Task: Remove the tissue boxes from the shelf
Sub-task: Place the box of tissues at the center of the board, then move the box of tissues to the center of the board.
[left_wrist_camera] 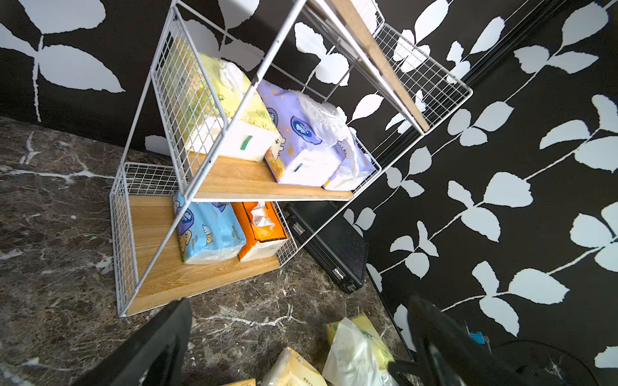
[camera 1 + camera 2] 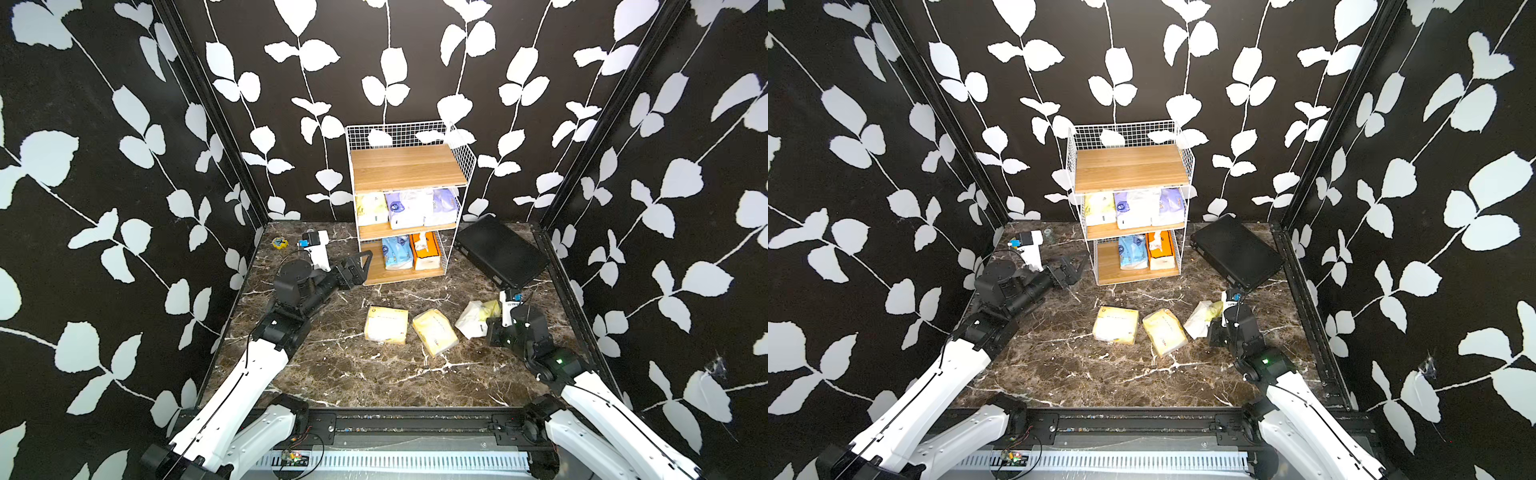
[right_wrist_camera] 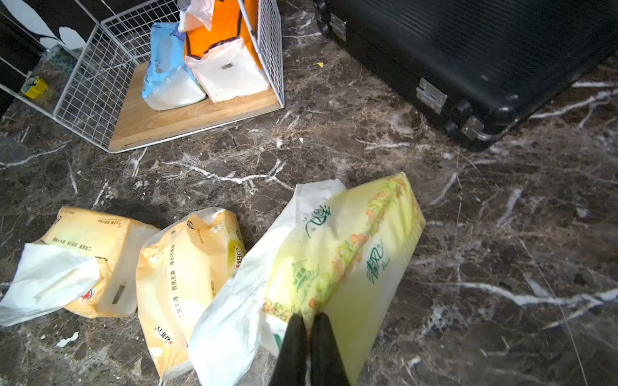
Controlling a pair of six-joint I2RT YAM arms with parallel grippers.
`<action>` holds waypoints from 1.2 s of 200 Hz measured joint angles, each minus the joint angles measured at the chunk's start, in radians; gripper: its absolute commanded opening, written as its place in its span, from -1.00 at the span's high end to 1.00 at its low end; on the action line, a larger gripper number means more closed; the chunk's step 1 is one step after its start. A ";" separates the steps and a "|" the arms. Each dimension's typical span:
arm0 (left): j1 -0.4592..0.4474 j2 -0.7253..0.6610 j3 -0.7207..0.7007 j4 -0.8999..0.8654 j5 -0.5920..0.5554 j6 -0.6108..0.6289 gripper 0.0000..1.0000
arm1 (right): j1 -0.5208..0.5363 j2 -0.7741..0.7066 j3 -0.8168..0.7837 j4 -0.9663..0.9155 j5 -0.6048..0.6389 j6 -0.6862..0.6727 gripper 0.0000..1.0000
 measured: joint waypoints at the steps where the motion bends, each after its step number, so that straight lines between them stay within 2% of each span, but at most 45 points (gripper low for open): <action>1: 0.000 0.000 -0.001 0.000 0.000 0.000 -0.98 | 0.000 -0.005 0.000 -0.002 0.002 0.002 0.66; 9: 0.000 -0.001 -0.008 0.005 -0.003 0.000 -0.98 | 0.000 -0.027 0.000 -0.013 0.014 0.013 0.08; 13: 0.000 -0.002 -0.011 0.005 -0.005 0.000 -0.98 | 0.000 -0.038 0.000 -0.018 0.022 0.014 -0.08; 19: 0.000 -0.002 -0.019 0.006 -0.008 -0.002 -0.98 | 0.000 -0.053 0.000 -0.021 0.032 0.018 -0.21; 31: -0.003 -0.003 -0.034 0.007 -0.014 -0.006 -0.98 | -0.002 -0.081 0.001 -0.039 0.048 0.021 -0.31; 75: -0.011 -0.015 -0.078 0.011 -0.027 -0.017 -0.98 | -0.004 -0.140 0.023 -0.148 0.072 0.020 -0.38; 107: -0.011 -0.025 -0.072 0.003 -0.034 -0.005 -0.98 | -0.004 -0.131 0.072 -0.156 0.053 0.011 -0.38; 124: -0.011 -0.013 -0.045 -0.029 -0.035 0.023 -0.98 | -0.004 -0.046 0.110 -0.128 0.013 0.005 -0.37; 166: -0.011 0.031 0.059 -0.109 -0.062 0.143 -0.98 | -0.003 0.341 0.153 0.015 -0.110 0.002 -0.31; 182: -0.011 0.065 0.106 -0.146 -0.084 0.192 -0.98 | 0.000 0.444 0.152 0.051 -0.133 0.006 -0.31; 207: -0.011 0.141 0.185 -0.190 -0.110 0.251 -0.98 | 0.006 0.513 0.147 0.106 -0.147 0.009 -0.32; 240: -0.011 0.264 0.283 -0.215 -0.131 0.294 -0.98 | 0.009 0.525 0.117 0.127 -0.133 0.003 -0.33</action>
